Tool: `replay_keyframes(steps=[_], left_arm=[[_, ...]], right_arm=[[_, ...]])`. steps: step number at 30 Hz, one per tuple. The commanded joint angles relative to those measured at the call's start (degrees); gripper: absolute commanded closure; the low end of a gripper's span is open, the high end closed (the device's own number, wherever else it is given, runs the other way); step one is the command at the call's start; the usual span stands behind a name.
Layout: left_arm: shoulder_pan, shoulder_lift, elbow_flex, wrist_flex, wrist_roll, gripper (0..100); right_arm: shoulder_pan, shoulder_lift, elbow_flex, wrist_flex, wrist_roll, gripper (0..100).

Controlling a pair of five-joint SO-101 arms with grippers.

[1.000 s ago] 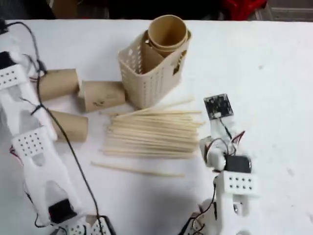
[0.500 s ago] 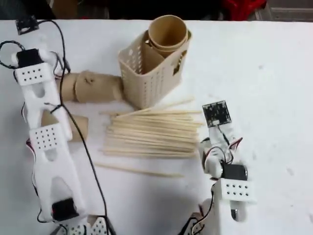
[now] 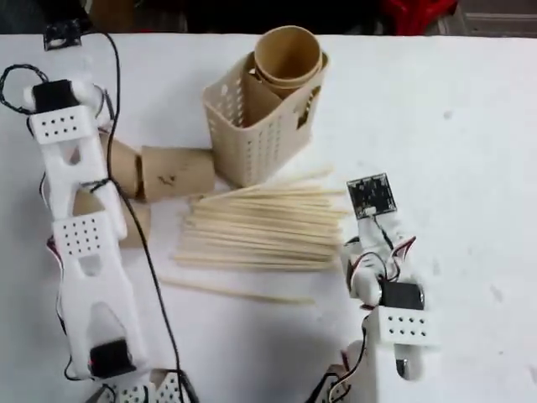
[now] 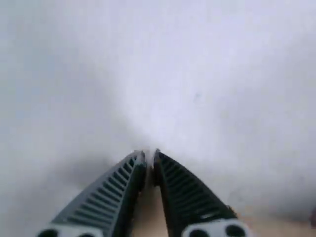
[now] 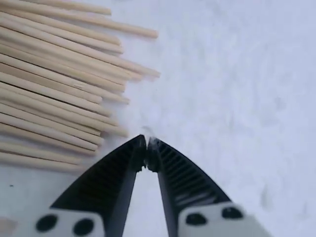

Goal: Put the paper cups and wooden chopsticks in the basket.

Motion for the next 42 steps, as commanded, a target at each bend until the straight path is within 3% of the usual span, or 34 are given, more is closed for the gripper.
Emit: replay_keyframes(steps=[1,10,16,20,29,36,42], left_arm=[[-0.8,-10.5,-1.8,1.9,-5.3,95],[-1.6,-22.8,-1.1,3.7,-15.0,94],[-8.6,-18.3,9.1,3.1,-12.4,79],[-9.0,-16.3,15.0,2.7,-12.5,79],[-9.1,-15.3,14.6,2.5,-12.0,79],[-9.5,-6.5,14.0,-2.3,-10.3,79],[-8.6,-3.9,14.5,-1.8,-10.1,79]], right_arm=[[-0.3,-0.8,-0.4,-0.9,0.5,98.1],[-0.3,-0.8,-0.4,-1.0,0.5,98.1],[-0.2,-0.8,-0.4,-1.0,0.5,98.1],[-0.2,-0.8,-0.4,-1.0,0.5,98.1],[-0.2,-0.8,-0.3,-1.0,0.5,98.1],[-0.2,-0.8,-0.3,-1.0,0.5,98.1],[-0.2,-0.8,-0.3,-1.0,0.5,98.1]])
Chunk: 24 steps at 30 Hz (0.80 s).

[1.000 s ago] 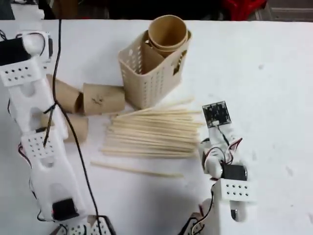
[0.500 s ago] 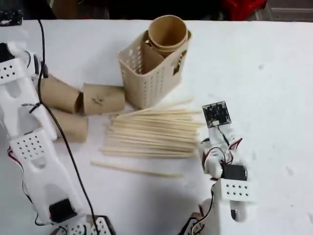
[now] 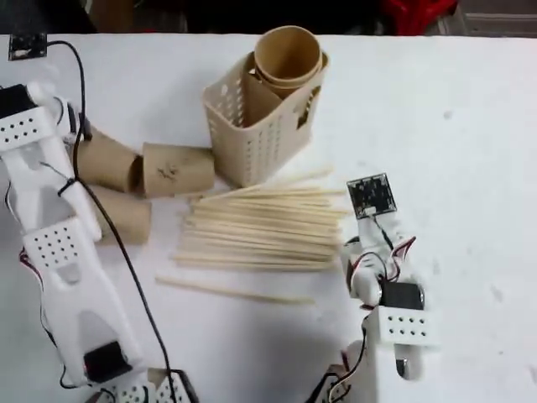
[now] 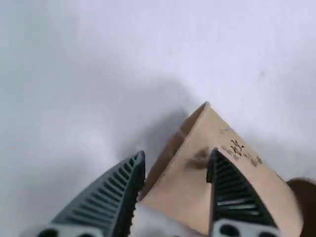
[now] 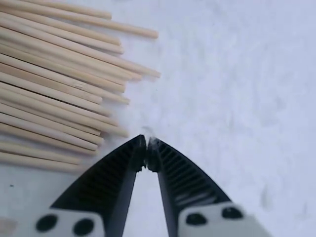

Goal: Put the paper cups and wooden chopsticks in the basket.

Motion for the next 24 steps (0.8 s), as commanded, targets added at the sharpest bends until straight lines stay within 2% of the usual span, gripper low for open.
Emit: replay_keyframes(steps=[1,8,15,21,24], left_arm=[[0.1,1.2,0.7,1.1,0.6,79],[0.1,0.6,0.2,6.4,0.7,79],[-1.5,-2.4,0.8,6.5,0.7,79],[-8.0,-11.6,0.8,6.7,-0.1,79],[-10.2,-19.2,5.5,6.7,-3.8,79]], right_arm=[[-0.2,-0.8,-0.3,-1.0,0.5,98.1],[-0.2,-0.8,-0.3,-1.0,0.5,98.1],[-0.2,-0.8,-0.3,-1.0,0.5,98.1],[-0.2,-0.8,-0.3,-1.0,0.5,98.1],[-0.3,-0.8,-0.3,-1.0,0.6,98.1]])
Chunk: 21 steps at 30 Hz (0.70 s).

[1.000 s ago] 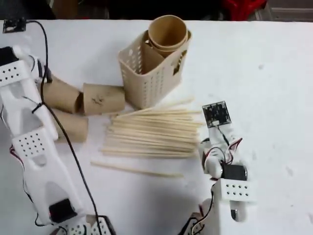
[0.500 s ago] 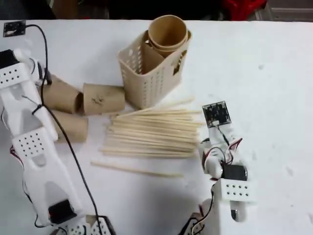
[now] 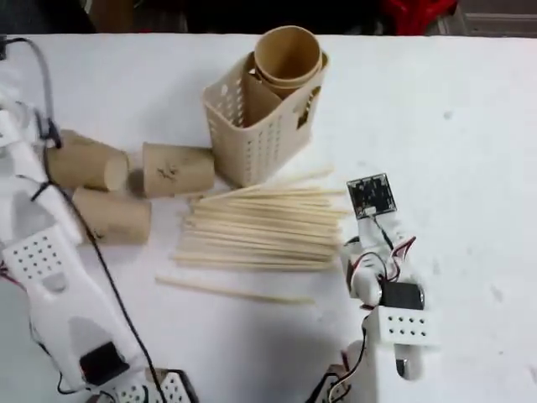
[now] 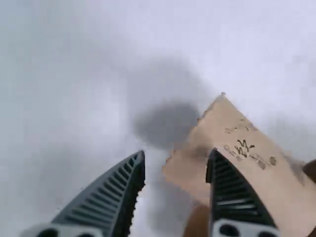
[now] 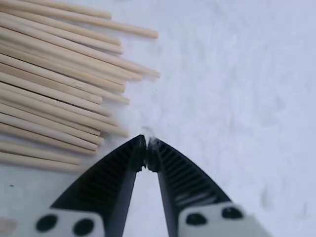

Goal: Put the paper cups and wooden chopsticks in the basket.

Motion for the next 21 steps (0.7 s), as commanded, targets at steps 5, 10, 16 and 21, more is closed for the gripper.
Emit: replay_keyframes(steps=[5,10,16,21], left_arm=[[-3.8,-27.3,24.4,0.2,-9.8,79],[-1.7,-40.9,47.9,-0.1,-18.1,79],[2.7,-49.8,70.7,-5.6,-26.5,79],[3.6,-48.1,79.6,-14.5,-26.5,79]], right_arm=[[-0.3,-0.4,-0.3,-2.4,0.6,98.1],[-0.3,-0.8,0.6,-2.6,0.6,98.1],[-0.3,-0.8,0.6,-2.6,0.6,98.1],[-0.3,-0.8,0.6,-2.6,0.7,98.1]])
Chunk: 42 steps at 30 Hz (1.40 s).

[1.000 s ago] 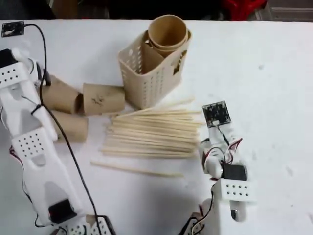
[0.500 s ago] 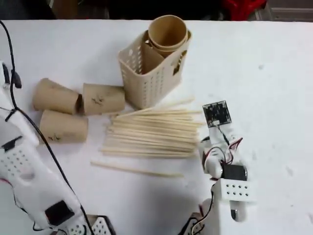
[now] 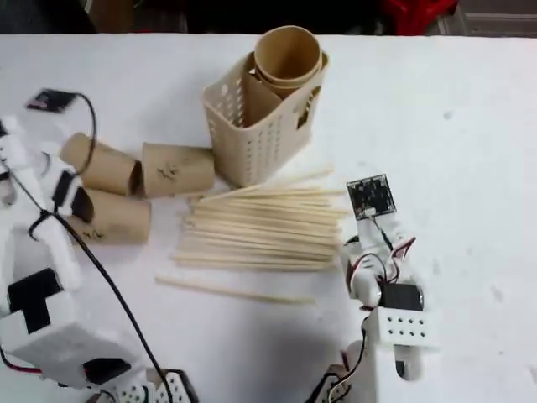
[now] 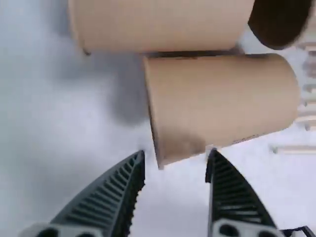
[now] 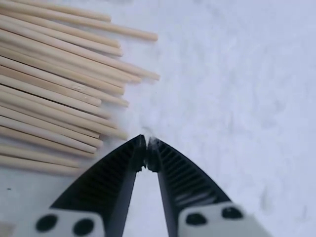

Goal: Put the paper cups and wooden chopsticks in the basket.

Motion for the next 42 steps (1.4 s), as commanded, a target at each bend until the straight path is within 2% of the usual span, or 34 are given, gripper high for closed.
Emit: replay_keyframes(steps=[1,8,18,26,32,35,39,42], left_arm=[[1.1,-0.7,5.3,-7.3,-0.8,79],[3.5,4.8,5.6,-8.6,-1.1,79],[13.8,1.8,5.4,-2.8,-0.4,79],[28.2,-6.9,5.4,1.2,7.0,79],[38.8,-8.7,5.8,1.1,12.7,79],[40.9,-6.6,5.7,0.9,12.9,84],[41.1,-4.0,5.8,-1.8,12.0,99],[41.5,-3.8,5.4,-0.3,9.1,98]], right_arm=[[-0.3,-0.7,-0.3,-0.9,0.5,98.1],[-0.3,-0.7,-0.3,-0.9,0.5,98.1],[-0.3,-0.7,-0.3,-0.9,3.0,98.1],[-0.3,-0.7,-0.3,-0.9,3.2,98.1],[-0.3,-0.7,-0.3,-0.9,3.2,98.1],[-0.3,-0.7,-0.2,-0.9,3.2,98.1],[-0.3,-0.7,-0.2,-0.9,3.2,98.1],[-0.3,-0.7,-0.2,-0.9,3.2,98.1]])
